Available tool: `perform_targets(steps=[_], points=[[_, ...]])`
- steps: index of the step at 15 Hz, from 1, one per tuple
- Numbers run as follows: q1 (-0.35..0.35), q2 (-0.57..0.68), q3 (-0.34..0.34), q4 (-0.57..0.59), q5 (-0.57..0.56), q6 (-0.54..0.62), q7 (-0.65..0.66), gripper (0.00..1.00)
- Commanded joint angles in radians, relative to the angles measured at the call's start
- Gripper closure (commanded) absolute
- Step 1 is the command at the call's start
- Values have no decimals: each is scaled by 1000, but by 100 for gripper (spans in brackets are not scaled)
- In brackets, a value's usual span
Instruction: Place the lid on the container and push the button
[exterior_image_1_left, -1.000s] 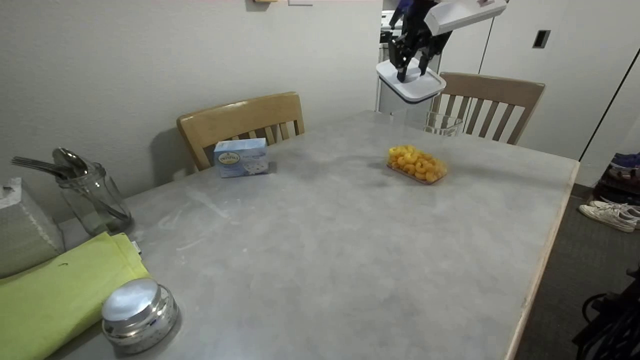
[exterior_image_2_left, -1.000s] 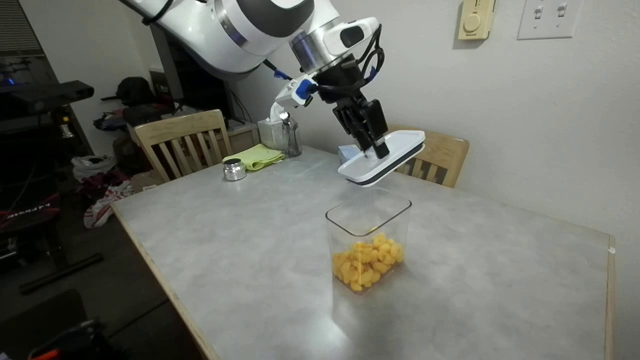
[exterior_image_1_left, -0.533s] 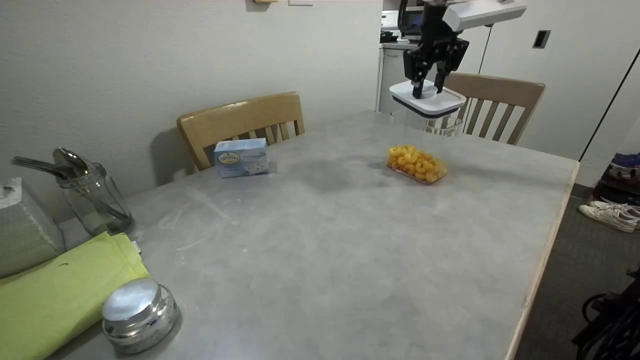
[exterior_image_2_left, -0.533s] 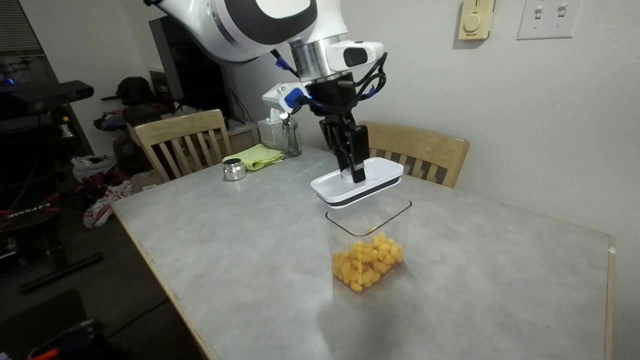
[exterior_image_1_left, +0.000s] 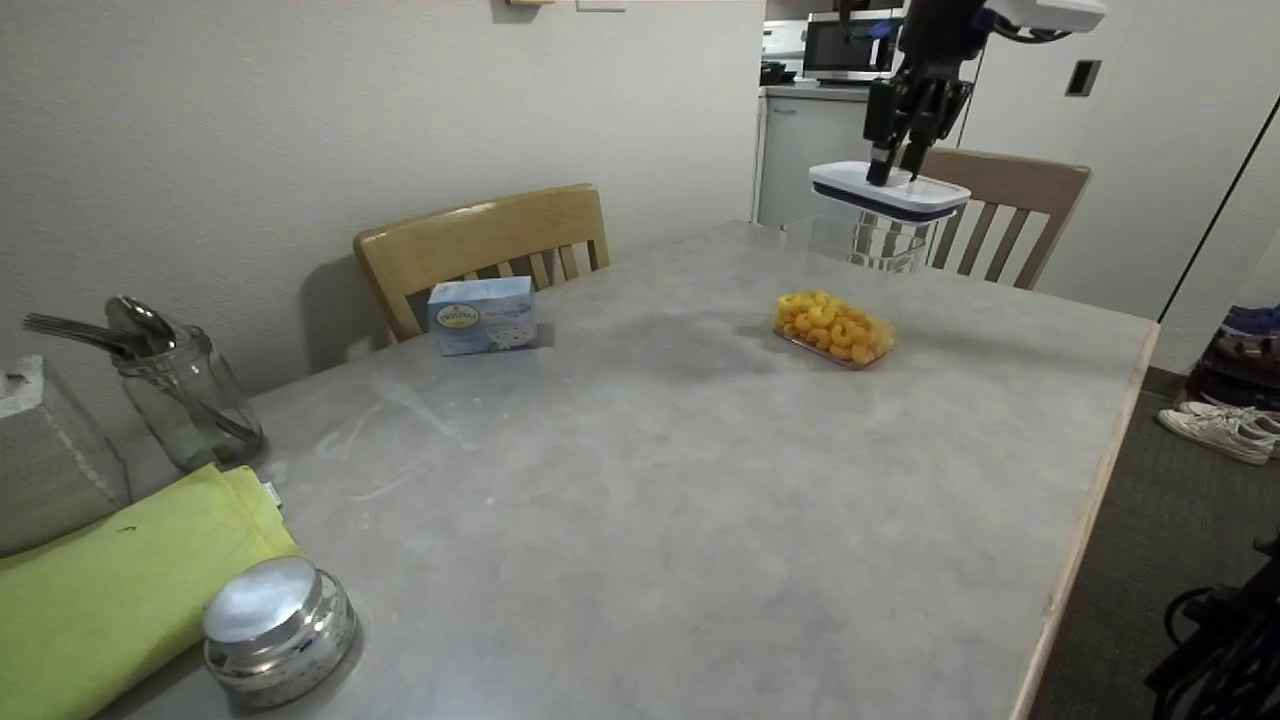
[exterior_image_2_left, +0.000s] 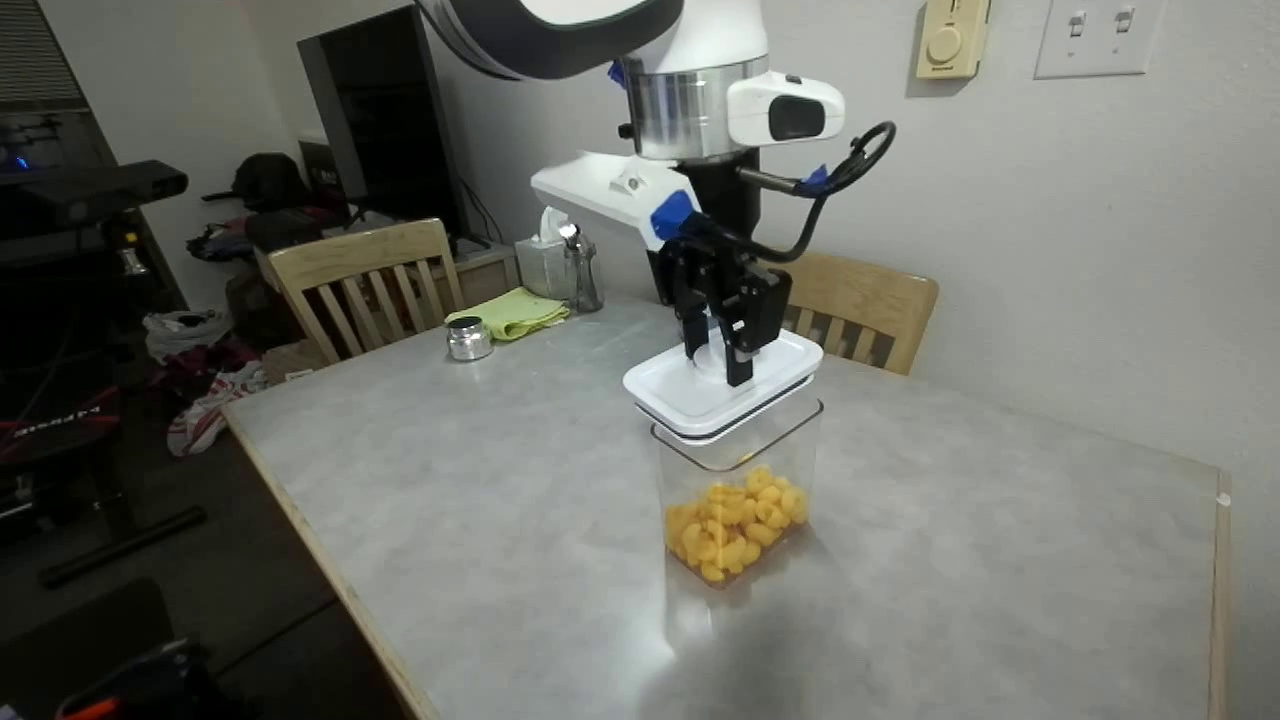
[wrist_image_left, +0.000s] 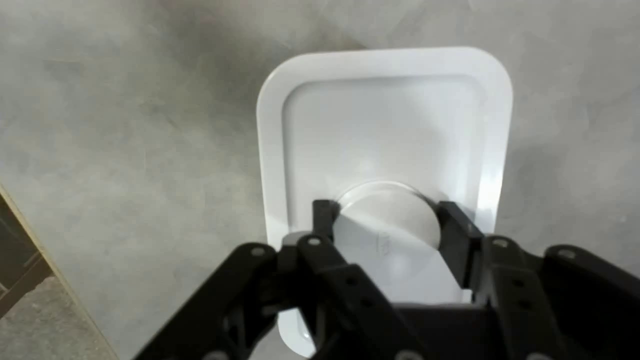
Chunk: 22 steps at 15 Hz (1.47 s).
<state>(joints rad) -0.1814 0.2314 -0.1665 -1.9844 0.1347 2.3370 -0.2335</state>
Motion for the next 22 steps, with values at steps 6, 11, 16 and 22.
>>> perform_targets(steps=[6,11,16,22], points=[[-52,45,65,-39,103,126,-304,71],[-59,94,91,-29,53,284,-305,71],[-35,110,68,-34,-11,301,-173,71],[20,119,-4,-7,-187,191,160,71]])
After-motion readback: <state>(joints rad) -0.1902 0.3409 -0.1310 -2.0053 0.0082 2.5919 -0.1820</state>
